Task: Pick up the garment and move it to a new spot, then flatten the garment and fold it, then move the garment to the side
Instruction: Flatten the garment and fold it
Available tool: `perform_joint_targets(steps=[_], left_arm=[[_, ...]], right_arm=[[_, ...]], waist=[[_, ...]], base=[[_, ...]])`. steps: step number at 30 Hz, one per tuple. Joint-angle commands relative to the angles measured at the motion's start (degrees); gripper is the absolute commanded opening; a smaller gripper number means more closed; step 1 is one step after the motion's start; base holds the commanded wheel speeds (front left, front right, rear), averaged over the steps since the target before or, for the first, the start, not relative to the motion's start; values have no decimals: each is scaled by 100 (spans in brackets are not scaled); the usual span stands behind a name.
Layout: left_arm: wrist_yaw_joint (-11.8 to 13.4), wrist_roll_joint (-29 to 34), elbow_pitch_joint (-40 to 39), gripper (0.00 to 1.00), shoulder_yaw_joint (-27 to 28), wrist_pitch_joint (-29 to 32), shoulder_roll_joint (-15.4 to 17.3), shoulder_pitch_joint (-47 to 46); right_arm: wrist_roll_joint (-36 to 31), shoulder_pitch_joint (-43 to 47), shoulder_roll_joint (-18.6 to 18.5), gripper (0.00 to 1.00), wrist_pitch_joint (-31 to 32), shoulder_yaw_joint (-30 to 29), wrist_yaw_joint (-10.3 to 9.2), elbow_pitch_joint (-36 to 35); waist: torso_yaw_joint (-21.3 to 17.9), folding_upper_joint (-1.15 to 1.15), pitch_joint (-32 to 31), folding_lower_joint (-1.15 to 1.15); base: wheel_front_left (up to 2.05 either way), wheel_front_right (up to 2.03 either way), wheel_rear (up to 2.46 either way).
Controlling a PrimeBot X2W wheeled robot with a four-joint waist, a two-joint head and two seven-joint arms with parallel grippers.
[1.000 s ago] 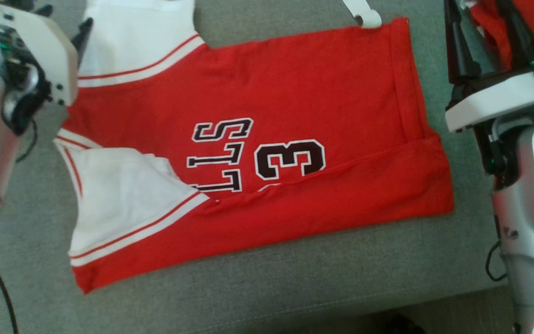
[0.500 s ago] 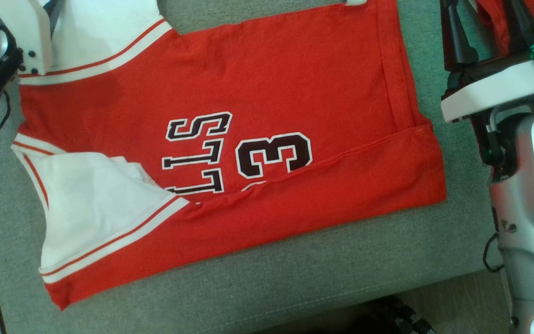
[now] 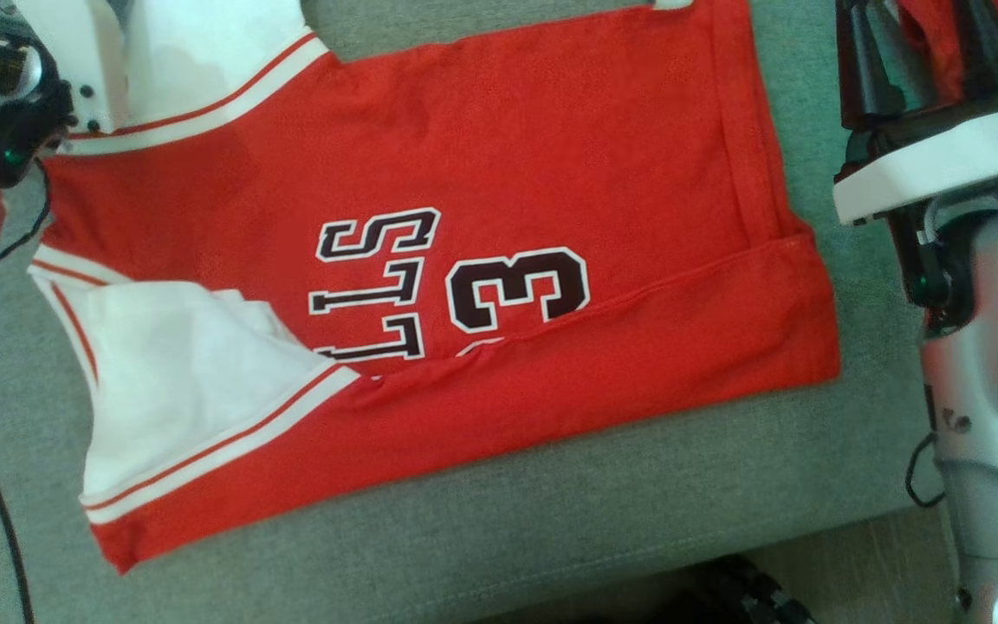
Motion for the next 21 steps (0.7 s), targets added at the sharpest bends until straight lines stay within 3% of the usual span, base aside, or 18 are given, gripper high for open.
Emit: perform_joint_targets(steps=[1,7,14,21], left_arm=[[7,-19,-37,0,81,-190,291,-303],[7,74,116,0,-1,-1072,121,-404],[7,149,-160,0,-296,-1830,-132,-223],[7,197,-630,0,-548,-2180,-266,138]], right_arm=[[-28,-35,-31,100,-2,60,-5,-159],[17,-38,-140,100,127,61,-5,32],[-131,-90,-693,100,716,419,-5,616],[-8,-217,-1027,100,988,680,-5,1219]], waist=[[80,0,-55,0],[369,0,-307,0],[917,0,-691,0],[1285,0,-910,0]], base=[[0,0,0],[0,0,0],[0,0,0],[0,0,0]])
